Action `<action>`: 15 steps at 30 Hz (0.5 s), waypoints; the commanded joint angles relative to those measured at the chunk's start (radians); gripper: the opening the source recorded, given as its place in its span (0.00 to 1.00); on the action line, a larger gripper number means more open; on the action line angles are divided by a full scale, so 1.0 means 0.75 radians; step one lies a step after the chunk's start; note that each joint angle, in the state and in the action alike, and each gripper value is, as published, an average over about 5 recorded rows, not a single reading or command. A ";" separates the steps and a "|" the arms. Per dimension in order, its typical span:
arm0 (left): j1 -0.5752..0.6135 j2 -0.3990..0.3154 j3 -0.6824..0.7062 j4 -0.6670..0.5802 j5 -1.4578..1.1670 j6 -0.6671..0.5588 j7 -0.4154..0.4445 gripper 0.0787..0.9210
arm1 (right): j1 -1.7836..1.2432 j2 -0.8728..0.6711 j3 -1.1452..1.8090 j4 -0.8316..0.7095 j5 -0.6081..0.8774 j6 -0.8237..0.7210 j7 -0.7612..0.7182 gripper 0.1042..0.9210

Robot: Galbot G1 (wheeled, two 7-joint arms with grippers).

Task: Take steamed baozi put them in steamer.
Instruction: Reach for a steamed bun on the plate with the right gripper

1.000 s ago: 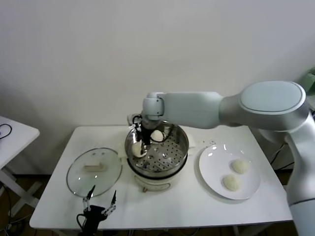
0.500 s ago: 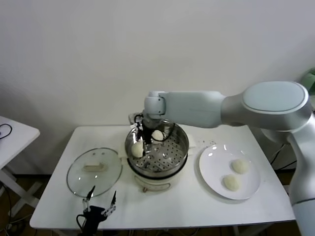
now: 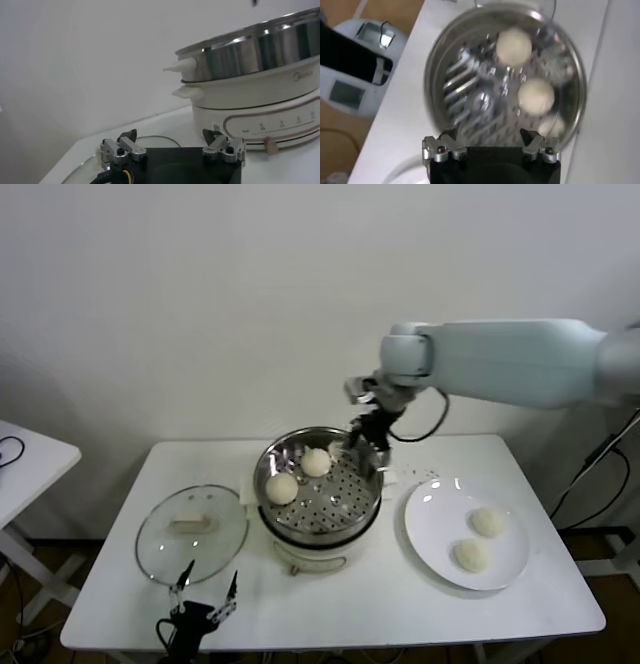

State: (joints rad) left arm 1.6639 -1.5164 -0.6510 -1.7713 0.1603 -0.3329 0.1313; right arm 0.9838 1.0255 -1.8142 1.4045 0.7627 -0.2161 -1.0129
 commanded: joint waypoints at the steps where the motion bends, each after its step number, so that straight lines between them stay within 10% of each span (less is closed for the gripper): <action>1: -0.004 0.000 0.003 -0.001 -0.001 0.001 0.000 0.88 | 0.040 -0.465 -0.168 0.209 -0.303 0.051 -0.027 0.88; 15: -0.011 -0.006 -0.005 0.012 0.000 0.004 -0.001 0.88 | -0.555 -0.697 0.195 0.097 -0.621 0.007 0.062 0.88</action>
State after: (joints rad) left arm 1.6556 -1.5200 -0.6548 -1.7637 0.1598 -0.3307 0.1311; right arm 0.8159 0.6553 -1.8061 1.4914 0.4624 -0.2109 -0.9866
